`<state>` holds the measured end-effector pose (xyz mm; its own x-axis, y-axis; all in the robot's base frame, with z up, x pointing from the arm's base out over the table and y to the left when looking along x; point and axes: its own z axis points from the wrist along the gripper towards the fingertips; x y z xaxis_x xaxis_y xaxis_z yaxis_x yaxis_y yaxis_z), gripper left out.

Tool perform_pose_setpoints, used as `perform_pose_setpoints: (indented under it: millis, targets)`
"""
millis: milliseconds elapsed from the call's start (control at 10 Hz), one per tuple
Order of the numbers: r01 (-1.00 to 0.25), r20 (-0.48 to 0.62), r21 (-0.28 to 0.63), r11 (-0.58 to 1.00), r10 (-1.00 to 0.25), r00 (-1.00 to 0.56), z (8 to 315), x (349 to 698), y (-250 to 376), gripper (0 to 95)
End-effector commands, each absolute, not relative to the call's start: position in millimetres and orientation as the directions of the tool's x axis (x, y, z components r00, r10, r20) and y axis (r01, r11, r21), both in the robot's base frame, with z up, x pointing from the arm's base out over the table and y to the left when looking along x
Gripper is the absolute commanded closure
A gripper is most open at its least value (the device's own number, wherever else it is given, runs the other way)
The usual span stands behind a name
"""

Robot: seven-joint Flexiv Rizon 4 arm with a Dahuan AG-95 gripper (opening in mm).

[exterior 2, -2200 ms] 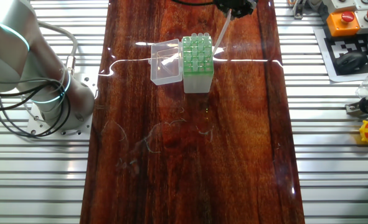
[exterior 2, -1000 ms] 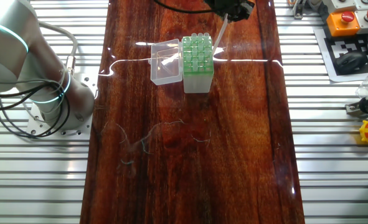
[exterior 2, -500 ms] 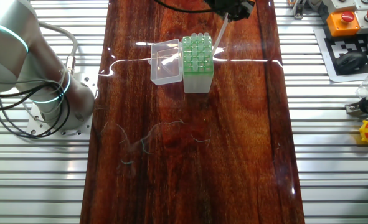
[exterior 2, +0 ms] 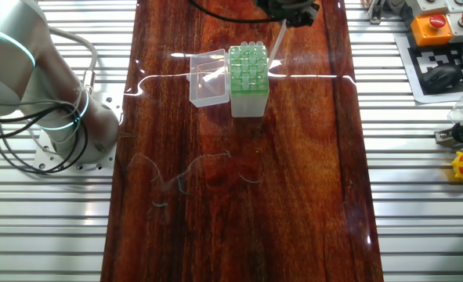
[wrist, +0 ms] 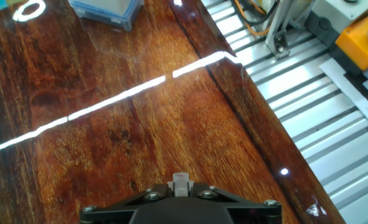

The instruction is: Insert a large pipette tip into the holder for large pipette tips

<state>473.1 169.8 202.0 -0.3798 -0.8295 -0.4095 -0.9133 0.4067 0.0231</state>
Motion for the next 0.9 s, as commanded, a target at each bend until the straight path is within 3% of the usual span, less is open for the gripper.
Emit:
perform_pose_setpoints:
  millis: [100,900]
  targets:
    - [-0.916,-0.417,0.018,0.400,-0.830,-0.370,206.6,468.7,168.7,95.0]
    - [-0.915,-0.489,0.013,0.402,-0.796,-0.357,209.8,464.6,164.3,95.0]
